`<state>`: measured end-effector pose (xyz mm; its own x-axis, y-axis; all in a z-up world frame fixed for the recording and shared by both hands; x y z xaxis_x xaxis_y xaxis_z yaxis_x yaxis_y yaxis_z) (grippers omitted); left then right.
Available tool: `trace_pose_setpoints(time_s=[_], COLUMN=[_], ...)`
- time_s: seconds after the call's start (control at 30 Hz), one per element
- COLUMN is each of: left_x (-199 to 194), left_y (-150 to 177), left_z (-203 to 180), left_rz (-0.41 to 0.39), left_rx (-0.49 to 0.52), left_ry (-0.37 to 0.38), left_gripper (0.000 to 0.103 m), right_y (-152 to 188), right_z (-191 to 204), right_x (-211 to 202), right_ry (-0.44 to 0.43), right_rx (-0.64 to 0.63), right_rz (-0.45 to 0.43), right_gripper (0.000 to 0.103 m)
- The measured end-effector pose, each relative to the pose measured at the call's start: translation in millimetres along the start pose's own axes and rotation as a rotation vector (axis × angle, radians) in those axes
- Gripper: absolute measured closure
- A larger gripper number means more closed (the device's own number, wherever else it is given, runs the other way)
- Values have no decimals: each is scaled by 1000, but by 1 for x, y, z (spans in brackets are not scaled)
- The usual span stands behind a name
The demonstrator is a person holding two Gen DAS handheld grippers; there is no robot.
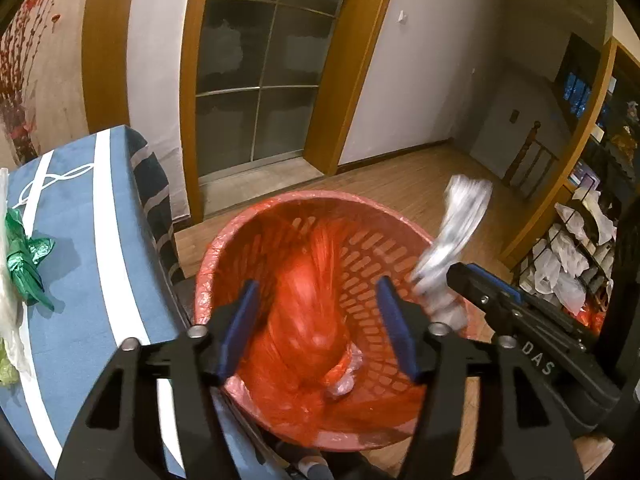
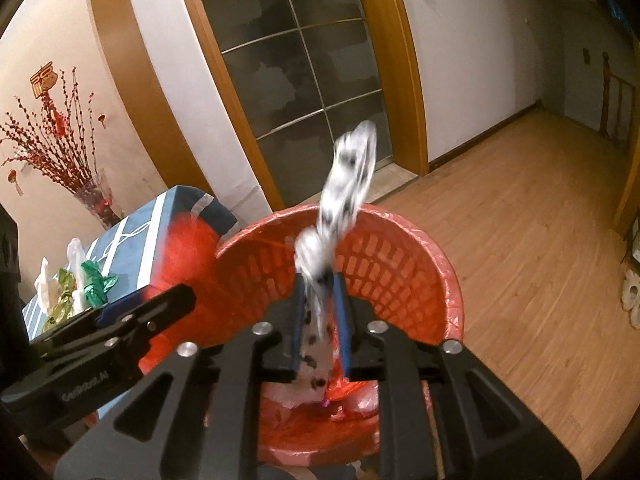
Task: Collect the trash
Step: 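Carry the paw-print bag and red bag over the orange basket with both tools, then open both tools over the basket to drop the bags, then return to table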
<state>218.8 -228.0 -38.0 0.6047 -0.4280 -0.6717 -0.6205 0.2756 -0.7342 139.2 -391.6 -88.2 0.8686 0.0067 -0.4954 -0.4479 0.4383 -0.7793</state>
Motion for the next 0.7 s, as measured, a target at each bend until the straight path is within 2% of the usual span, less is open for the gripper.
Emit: trace_pose_setpoints(time_s=[0.1,0.33,0.43,0.7], left_x=[2,-6,-13,-41], left_y=[1,8,9,16], left_z=[5,25,34,66], left_rz=[12,6,-4,-39], left_rx=[-5,-23,-22,-40], left_ry=[-21,-104,-132,-189], left_gripper=[35,23,21,21], right_y=[3,10,12,14], right_z=[-3,-5,-3,22], right_x=[1,-4,-6,-13], right_ry=[11,54,55,31], right_rx=[5,-10,-12,-44], right_rz=[6,0,2,4], right_gripper=[74,49,46,46])
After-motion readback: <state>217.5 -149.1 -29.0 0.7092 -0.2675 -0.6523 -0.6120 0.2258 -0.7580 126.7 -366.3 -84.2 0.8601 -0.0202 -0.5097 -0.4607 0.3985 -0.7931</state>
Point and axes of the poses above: each gripper's, at about its wrist camera, not at the fingertips, and x roughly the way its jaws point, z to its left, y to its underside, the point moved 3 cm from there along x, roughly the way its jaws point, and after that the axes turned 9 degrees about -y, right-handed, at the moved point
